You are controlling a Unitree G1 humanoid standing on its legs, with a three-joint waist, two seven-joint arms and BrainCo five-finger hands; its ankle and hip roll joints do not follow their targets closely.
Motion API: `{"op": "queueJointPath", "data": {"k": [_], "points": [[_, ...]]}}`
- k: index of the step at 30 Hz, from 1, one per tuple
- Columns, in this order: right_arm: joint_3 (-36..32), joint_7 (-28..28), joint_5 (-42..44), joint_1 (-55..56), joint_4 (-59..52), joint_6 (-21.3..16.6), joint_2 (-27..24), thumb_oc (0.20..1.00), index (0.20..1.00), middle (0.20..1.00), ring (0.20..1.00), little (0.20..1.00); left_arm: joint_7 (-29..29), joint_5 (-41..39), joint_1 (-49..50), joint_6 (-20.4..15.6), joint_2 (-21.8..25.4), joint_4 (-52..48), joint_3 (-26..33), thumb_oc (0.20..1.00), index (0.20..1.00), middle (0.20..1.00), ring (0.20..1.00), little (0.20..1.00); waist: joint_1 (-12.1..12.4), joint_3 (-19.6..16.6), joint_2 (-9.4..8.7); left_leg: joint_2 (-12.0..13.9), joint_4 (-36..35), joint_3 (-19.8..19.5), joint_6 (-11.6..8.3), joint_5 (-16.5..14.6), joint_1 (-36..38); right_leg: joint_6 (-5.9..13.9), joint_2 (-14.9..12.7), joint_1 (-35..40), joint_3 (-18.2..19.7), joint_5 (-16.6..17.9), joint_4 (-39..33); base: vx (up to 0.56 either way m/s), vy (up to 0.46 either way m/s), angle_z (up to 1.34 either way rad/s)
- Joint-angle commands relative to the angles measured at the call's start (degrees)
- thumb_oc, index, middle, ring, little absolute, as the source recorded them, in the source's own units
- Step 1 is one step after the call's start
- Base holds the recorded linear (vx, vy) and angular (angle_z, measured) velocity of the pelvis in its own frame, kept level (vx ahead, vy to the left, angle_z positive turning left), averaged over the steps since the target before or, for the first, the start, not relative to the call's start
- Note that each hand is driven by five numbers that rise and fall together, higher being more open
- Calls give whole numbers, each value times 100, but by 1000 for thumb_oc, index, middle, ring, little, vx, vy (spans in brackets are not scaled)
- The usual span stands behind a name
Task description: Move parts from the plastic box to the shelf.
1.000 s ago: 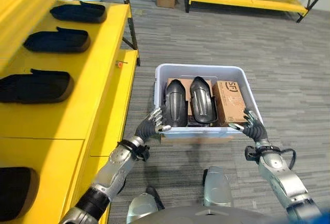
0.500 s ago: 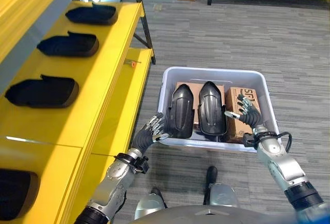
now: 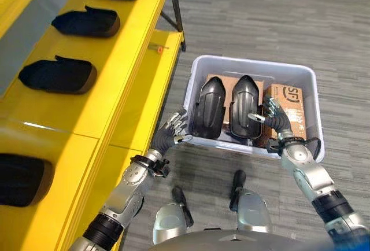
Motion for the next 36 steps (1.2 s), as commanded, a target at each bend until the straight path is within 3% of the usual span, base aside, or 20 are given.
{"op": "queueJointPath", "data": {"k": [1, 7, 15, 17, 23, 26, 30, 36], "points": [[-179, -284, -46, -308, -79, -308, 76, 1000, 1000, 1000, 1000, 1000, 205, -132, -78, -357, 134, -582, 30, 1000, 1000, 1000, 1000, 1000, 85, 83, 17, 290, 165, 67, 54, 147, -260, 450, -325, -95, 168, -408, 630, -130, 9, 14], [-187, -382, -571, -858, -149, -359, -55, 1000, 1000, 1000, 1000, 1000, 373, 38, -398, -83, 188, -689, 3, 1000, 1000, 1000, 1000, 1000, 147, 442, 99, 241, 426, -52, 65, 109, -802, 393, -368, -557, 226, -474, 876, -107, 5, 7], [-196, -1764, -678, -1571, 174, 302, -173, 1000, 1000, 1000, 1000, 1000, 731, 77, -665, -296, 246, -631, -84, 1000, 1000, 1000, 1000, 1000, 195, 613, 254, 83, 702, -140, 159, 48, -1569, 279, -382, -1341, 310, -695, 1375, -101, 32, -1], [-313, -2002, -569, -1622, 397, 237, -193, 1000, 1000, 1000, 1000, 1000, 819, 22, -713, -351, 213, -640, -93, 1000, 1000, 1000, 1000, 1000, 187, 613, 302, 74, 819, -146, 185, 9, -1775, 242, -375, -1552, 355, -759, 1534, -112, 15, -2], [-440, -1468, -316, -1496, 635, 443, -213, 1000, 1000, 1000, 1000, 1000, 861, -9, -781, -364, 134, -641, -158, 1000, 1000, 1000, 1000, 1000, 134, 613, 376, 171, 1340, -183, 198, -133, -2414, 84, -421, -2182, 465, -1046, 2185, -96, -14, 0], [-298, -691, 201, -1657, 969, 578, -249, 1000, 1000, 1000, 1000, 1000, 794, -85, -862, -337, 103, -568, -190, 1000, 1000, 1000, 1000, 1000, 180, 613, 412, 237, 1693, -256, 216, -249, -2756, -24, -474, -2509, 516, -1222, 2579, -100, -60, 3], [64, 406, 94, -2262, 1500, 777, -264, 1000, 1000, 1000, 1000, 1000, 660, -81, -1005, -179, 124, -544, -227, 1000, 1000, 1000, 1000, 1000, 328, 613, 469, 288, 1702, -330, 185, -168, -2956, -72, -490, -2697, 472, -1251, 2686, -79, -62, 6], [494, 509, 181, -3148, 2042, 902, -76, 1000, 1000, 1000, 1000, 1000, 370, -90, -1045, -120, 101, -434, -239, 1000, 1000, 1000, 1000, 1000, 536, 613, 560, 341, 1723, -348, 144, -116, -2967, -81, -614, -2722, 388, -1230, 2755, -49, -16, 13]]}}
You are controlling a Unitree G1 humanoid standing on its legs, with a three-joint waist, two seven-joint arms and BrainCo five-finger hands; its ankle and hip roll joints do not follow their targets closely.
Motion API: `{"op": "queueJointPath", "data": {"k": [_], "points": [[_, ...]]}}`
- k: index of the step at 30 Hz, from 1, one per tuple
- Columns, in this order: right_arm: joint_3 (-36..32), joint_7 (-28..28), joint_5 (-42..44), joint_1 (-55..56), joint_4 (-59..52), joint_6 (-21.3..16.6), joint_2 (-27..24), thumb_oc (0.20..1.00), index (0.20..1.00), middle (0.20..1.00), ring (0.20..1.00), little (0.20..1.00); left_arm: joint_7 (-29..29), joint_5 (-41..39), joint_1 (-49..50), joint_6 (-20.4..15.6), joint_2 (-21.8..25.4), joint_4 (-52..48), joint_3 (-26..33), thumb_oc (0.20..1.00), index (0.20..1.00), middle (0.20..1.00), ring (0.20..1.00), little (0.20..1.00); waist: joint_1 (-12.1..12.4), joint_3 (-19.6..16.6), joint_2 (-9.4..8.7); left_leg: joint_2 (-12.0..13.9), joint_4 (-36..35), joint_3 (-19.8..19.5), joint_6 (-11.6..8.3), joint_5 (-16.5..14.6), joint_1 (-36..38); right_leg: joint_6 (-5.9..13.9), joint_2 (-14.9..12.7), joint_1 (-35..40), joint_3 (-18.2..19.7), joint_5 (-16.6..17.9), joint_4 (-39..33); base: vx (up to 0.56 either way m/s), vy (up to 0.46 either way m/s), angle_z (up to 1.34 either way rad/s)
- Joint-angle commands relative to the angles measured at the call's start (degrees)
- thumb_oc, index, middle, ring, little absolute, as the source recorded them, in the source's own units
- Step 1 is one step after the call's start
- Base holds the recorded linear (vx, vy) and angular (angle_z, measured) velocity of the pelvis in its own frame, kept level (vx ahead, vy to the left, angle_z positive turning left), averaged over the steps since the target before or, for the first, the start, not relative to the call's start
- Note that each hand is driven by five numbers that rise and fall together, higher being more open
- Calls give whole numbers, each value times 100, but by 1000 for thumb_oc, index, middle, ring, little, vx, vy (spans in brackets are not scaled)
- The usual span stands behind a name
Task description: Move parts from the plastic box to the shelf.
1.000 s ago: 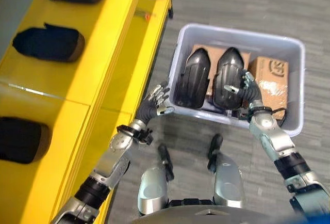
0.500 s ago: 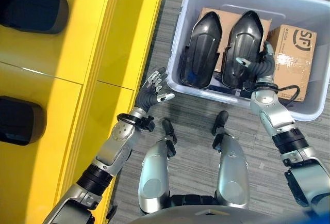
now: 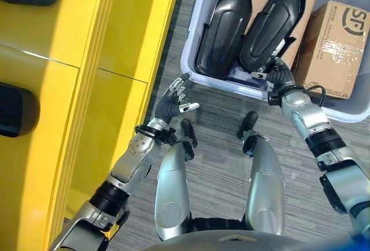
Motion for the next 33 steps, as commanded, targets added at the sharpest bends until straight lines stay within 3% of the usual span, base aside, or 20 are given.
{"op": "queueJointPath", "data": {"k": [1, 3, 5, 13, 20, 23, 26, 33], "points": [[15, 132, 76, -157, -158, -220, 119, 1000, 1000, 1000, 1000, 1000, -207, -8, 27, -154, 49, -369, -99, 1000, 1000, 1000, 1000, 1000, 84, -228, 270, 26, -254, 174, -45, -14, 99, 528, -193, 283, 246, -686, 539, -11, 33, 12], [34, -389, -132, -300, -80, -278, 205, 1000, 1000, 1000, 1000, 1000, -233, -29, 4, -165, 29, -339, -120, 1000, 1000, 1000, 1000, 1000, 107, -228, 297, 20, -279, 201, -31, -20, 119, 548, -219, 288, 247, -651, 496, -10, 37, 7], [-86, -1396, -333, -393, 54, -508, 219, 1000, 1000, 1000, 1000, 1000, -209, -47, 1, -198, 1, -326, -172, 1000, 1000, 1000, 1000, 1000, 108, -228, 320, -6, -328, 226, -19, -21, 161, 579, -208, 325, 262, -610, 431, -3, 49, 3], [-730, -3050, -797, -95, -300, -1325, 264, 1000, 1000, 1000, 1000, 1000, 262, 26, -51, -389, -207, -381, -463, 1000, 1000, 1000, 1000, 1000, -96, -228, 380, -97, -518, 318, -12, -23, 281, 649, -91, 402, 400, -582, 233, 5, 58, -4], [-832, -3683, -1789, 693, -1639, -1450, 369, 1000, 1000, 1000, 1000, 1000, 567, 43, 66, -702, -426, -369, -664, 1000, 1000, 1000, 1000, 1000, -439, -228, 474, -153, -767, 552, -47, 39, 530, 693, -9, 491, 610, -521, -50, 33, 115, -20], [-738, -3761, -2197, 1051, -2159, -1256, 376, 1000, 1000, 1000, 1000, 1000, 666, 16, 103, -805, -498, -361, -730, 1000, 1000, 1000, 1000, 1000, -602, -228, 507, -191, -838, 650, -47, 31, 663, 701, 33, 548, 719, -523, -143, 36, 95, -16], [-620, -3728, -1897, 1148, -2106, -1106, 394, 1000, 1000, 1000, 1000, 1000, 687, -37, 90, -860, -524, -283, -773, 1000, 1000, 1000, 1000, 1000, -658, -228, 528, -197, -775, 698, -30, -22, 695, 691, 19, 560, 769, -534, -144, 24, 50, -13], [-683, -3458, -1333, 865, -1313, -1263, 399, 1000, 1000, 1000, 1000, 1000, 600, -100, -4, -779, -487, -153, -784, 1000, 1000, 1000, 1000, 1000, -552, -228, 572, -213, -648, 618, -9, -78, 630, 657, -24, 544, 743, -577, -47, 10, -7, 0]]}}
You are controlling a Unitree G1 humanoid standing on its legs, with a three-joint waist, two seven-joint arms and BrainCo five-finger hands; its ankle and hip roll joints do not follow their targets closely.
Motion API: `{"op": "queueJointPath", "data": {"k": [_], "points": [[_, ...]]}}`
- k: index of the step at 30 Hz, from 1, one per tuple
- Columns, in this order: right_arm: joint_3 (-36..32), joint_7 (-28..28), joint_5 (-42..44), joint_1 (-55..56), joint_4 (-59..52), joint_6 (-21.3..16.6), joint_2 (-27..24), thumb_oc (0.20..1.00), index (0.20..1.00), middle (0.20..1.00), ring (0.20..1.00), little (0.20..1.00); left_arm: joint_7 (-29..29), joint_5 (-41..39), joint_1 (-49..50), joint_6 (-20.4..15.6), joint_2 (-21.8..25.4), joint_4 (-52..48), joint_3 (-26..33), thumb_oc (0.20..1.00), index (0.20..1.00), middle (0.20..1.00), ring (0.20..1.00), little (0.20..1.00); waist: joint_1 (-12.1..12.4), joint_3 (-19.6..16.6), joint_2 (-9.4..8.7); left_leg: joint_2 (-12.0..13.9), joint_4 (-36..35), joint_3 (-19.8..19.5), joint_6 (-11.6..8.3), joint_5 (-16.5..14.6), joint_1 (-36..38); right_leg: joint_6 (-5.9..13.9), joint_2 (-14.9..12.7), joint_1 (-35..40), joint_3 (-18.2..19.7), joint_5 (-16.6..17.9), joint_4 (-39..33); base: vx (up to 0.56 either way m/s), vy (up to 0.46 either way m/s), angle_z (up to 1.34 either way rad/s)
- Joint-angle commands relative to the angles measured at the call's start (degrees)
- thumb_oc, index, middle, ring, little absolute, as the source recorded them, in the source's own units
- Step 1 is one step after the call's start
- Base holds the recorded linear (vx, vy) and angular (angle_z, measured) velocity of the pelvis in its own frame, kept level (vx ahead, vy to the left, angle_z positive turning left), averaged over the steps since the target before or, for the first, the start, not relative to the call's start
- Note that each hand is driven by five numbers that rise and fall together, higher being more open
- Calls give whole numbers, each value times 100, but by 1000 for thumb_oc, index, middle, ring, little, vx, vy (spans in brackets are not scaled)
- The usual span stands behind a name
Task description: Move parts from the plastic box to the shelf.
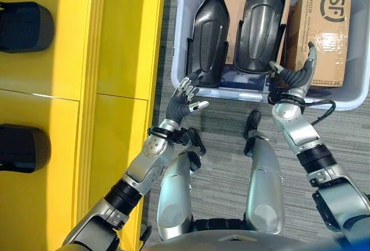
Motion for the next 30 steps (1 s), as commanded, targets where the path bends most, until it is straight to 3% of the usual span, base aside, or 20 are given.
{"op": "queueJointPath", "data": {"k": [1, 9, 12, 17, 24, 30], "points": [[-262, 78, 245, -434, 124, -170, -25, 1000, 1000, 1000, 1000, 1000, -74, -82, 154, -229, -22, -443, -183, 1000, 1000, 1000, 1000, 1000, 47, -185, 373, 70, 82, -81, -47, -136, -173, 460, -85, 246, 221, -965, 644, 0, 0, 0], [-381, 81, -386, -1058, 962, -20, -357, 1000, 1000, 1000, 1000, 1000, -188, -96, 114, -40, 92, -466, -161, 1000, 1000, 1000, 1000, 1000, 267, -185, 450, 24, 189, -239, -6, -181, -316, 435, -157, 171, 132, -1030, 850, 7, -41, 9], [-234, -120, -2172, -1323, 950, 34, -604, 1000, 1000, 1000, 1000, 1000, -280, -222, 142, -58, 61, -438, -202, 1000, 1000, 1000, 1000, 1000, 303, -185, 508, -9, 215, -269, 15, -201, -338, 430, -170, 166, 131, -1048, 870, 24, 23, 8], [162, -164, -3441, -1659, 538, 116, -895, 1000, 1000, 1000, 1000, 1000, -380, -366, 184, -167, 91, -427, -271, 1000, 1000, 1000, 1000, 1000, 346, -185, 570, -52, 178, -305, 7, -171, -367, 444, -174, 150, 135, -1048, 867, 13, 28, 4], [461, -195, -2518, -1628, 735, 573, -909, 1000, 1000, 1000, 1000, 1000, -565, -699, 155, -261, 127, -341, -243, 1000, 1000, 1000, 1000, 1000, 377, -185, 566, -71, 112, -343, -3, -115, -447, 434, -149, 107, 116, -1049, 845, -2, -3, 0], [440, -110, -1980, -1881, 2016, 250, -880, 1000, 1000, 1000, 1000, 1000, -812, -720, 27, -291, 63, -183, -321, 1000, 1000, 1000, 1000, 1000, 484, -185, 620, -56, 148, -408, -2, -113, -565, 403, -186, 26, 33, -1062, 898, -30, -56, 1]]}}
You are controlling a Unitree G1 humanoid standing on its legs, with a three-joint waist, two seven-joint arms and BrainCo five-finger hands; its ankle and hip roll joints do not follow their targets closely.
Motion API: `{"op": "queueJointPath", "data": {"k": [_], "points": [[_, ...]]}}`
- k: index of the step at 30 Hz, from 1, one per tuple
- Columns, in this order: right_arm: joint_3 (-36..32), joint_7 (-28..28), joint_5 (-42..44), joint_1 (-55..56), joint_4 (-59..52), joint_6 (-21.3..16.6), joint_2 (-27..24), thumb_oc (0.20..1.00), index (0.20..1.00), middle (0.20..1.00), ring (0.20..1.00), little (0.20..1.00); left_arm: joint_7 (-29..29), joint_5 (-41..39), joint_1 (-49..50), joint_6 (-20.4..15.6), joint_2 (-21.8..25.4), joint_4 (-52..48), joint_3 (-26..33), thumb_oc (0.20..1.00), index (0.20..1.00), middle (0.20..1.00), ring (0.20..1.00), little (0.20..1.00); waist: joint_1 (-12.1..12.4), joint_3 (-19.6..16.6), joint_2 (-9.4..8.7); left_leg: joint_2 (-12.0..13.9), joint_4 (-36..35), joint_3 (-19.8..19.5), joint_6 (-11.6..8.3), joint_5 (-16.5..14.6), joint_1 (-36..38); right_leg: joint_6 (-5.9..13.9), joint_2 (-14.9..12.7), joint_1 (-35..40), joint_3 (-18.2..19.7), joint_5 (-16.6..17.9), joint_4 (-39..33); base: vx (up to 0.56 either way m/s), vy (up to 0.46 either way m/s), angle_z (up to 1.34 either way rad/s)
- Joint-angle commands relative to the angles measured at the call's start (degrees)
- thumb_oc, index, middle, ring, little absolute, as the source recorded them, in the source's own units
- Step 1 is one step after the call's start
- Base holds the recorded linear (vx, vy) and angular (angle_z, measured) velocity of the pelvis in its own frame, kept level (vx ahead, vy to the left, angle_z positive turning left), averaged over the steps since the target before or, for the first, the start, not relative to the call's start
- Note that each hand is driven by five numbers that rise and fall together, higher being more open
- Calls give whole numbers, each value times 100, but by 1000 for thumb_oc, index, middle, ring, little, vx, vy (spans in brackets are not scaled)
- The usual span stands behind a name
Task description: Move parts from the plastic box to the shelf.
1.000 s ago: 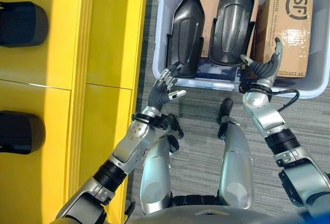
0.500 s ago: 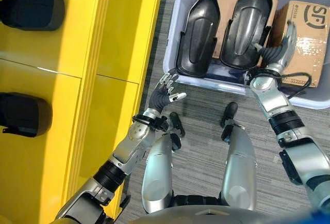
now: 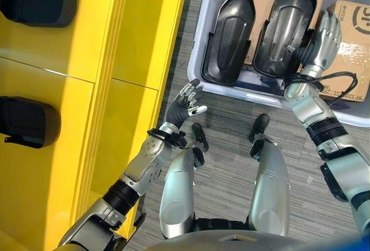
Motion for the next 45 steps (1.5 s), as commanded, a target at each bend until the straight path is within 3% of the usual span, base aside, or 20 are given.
{"op": "queueJointPath", "data": {"k": [1, 3, 9, 14, 16, 17, 19, 21, 23, 24, 25, 26, 27, 37, 45], "points": [[22, -83, 295, -519, 61, -359, -210, 1000, 1000, 1000, 1000, 1000, -139, -60, 21, -304, -115, -461, -240, 1000, 1000, 1000, 1000, 1000, 52, -141, 558, -2, 56, -91, 2, -166, -258, 421, -82, 162, 238, -926, 709, -21, -36, 0], [18, -422, 639, -685, 392, -311, -237, 1000, 1000, 1000, 1000, 1000, -95, -15, -29, -278, -126, -465, -290, 1000, 1000, 1000, 1000, 1000, 85, -141, 598, 2, 57, -98, -6, -157, -297, 411, -106, 117, 213, -932, 742, -10, -15, 0], [-62, 368, 1172, -777, 971, -585, -315, 1000, 1000, 1000, 1000, 1000, -133, -207, 18, -120, -162, -364, -193, 1000, 1000, 1000, 1000, 1000, 131, -141, 675, -37, 4, -133, -39, -135, -304, 385, -112, 88, 194, -971, 746, 0, 1, 1], [93, -509, 235, -1111, 1270, -952, -596, 1000, 1000, 1000, 1000, 1000, -320, -255, 132, -299, -126, -243, -262, 1000, 1000, 1000, 1000, 1000, 201, -141, 783, -39, -21, -147, -42, -109, -313, 379, -179, 55, 148, -994, 822, 1, 7, 8], [61, -810, -657, -1209, 895, -1480, -709, 1000, 1000, 1000, 1000, 1000, -403, -291, 216, -375, -100, -261, -267, 1000, 1000, 1000, 1000, 1000, 203, -141, 825, -68, -88, -147, -48, -86, -277, 394, -171, 76, 151, -998, 789, 6, 47, 6], [95, -769, -1089, -1215, 424, -1705, -777, 1000, 1000, 1000, 1000, 1000, -418, -340, 243, -388, -69, -291, -235, 1000, 1000, 1000, 1000, 1000, 182, -141, 817, -80, -99, -149, -51, -81, -273, 405, -155, 71, 163, -996, 770, 11, 46, 8], [319, -410, -1270, -1112, -624, -1754, -855, 1000, 1000, 1000, 1000, 1000, -431, -306, 327, -391, -113, -309, -144, 1000, 1000, 1000, 1000, 1000, 112, -141, 775, -70, -144, -106, -75, -48, -240, 409, -115, 75, 202, -992, 726, 22, 55, 2], [354, -159, -860, -924, -946, -1619, -832, 1000, 1000, 1000, 1000, 1000, -436, -303, 406, -403, -132, -308, -110, 1000, 1000, 1000, 1000, 1000, 66, -141, 769, -71, -168, -71, -90, -40, -192, 402, -105, 90, 233, -1000, 710, 23, 46, -10], [278, 362, 366, -768, -789, -1654, -632, 1000, 1000, 1000, 1000, 1000, -454, -279, 441, -433, -165, -195, -61, 1000, 1000, 1000, 1000, 1000, 59, -141, 778, -62, -162, -46, -98, -33, -192, 382, -121, 64, 250, -1009, 737, 4, 12, -2], [191, 749, 1201, -706, -628, -1873, -482, 1000, 1000, 1000, 1000, 1000, -516, -274, 462, -459, -187, -135, -33, 1000, 1000, 1000, 1000, 1000, 71, -141, 788, -57, -161, -36, -98, -32, -198, 372, -132, 57, 247, -1010, 737, 0, 0, 0], [129, 856, 1506, -680, -584, -1907, -411, 1000, 1000, 1000, 1000, 1000, -542, -268, 462, -471, -189, -108, -23, 1000, 1000, 1000, 1000, 1000, 75, -141, 788, -55, -160, -36, -103, -34, -206, 365, -135, 48, 241, -1017, 744, 0, 0, 0], [-148, 1399, 2396, -594, -320, -2291, -224, 1000, 1000, 1000, 1000, 1000, -597, -243, 478, -428, -175, -123, 4, 1000, 1000, 1000, 1000, 1000, 101, -141, 806, -49, -138, -42, -107, -44, -218, 353, -169, 21, 231, -1027, 786, 0, -41, 1], [-369, 1633, 2413, -567, -145, -2455, -110, 1000, 1000, 1000, 1000, 1000, -619, -232, 465, -329, -171, -167, 33, 1000, 1000, 1000, 1000, 1000, 117, -141, 821, -44, -123, -35, -108, -60, -210, 348, -194, 9, 221, -1047, 838, 2, -40, 2], [-641, 1816, 2630, -579, -137, -2553, -87, 1000, 1000, 1000, 1000, 1000, -492, -164, 424, -170, -250, -287, -48, 1000, 1000, 1000, 1000, 1000, 82, -141, 862, -54, -131, -13, -116, -63, -192, 329, -200, -42, 252, -1098, 927, 1, 2, 0], [-809, 1333, 2515, -584, -198, -2797, -47, 1000, 1000, 1000, 1000, 1000, -407, -113, 450, -167, -283, -341, -133, 1000, 1000, 1000, 1000, 1000, 59, -141, 918, -58, -111, 11, -119, -76, -207, 312, -209, -94, 292, -1148, 1003, 5, 3, 1]]}}
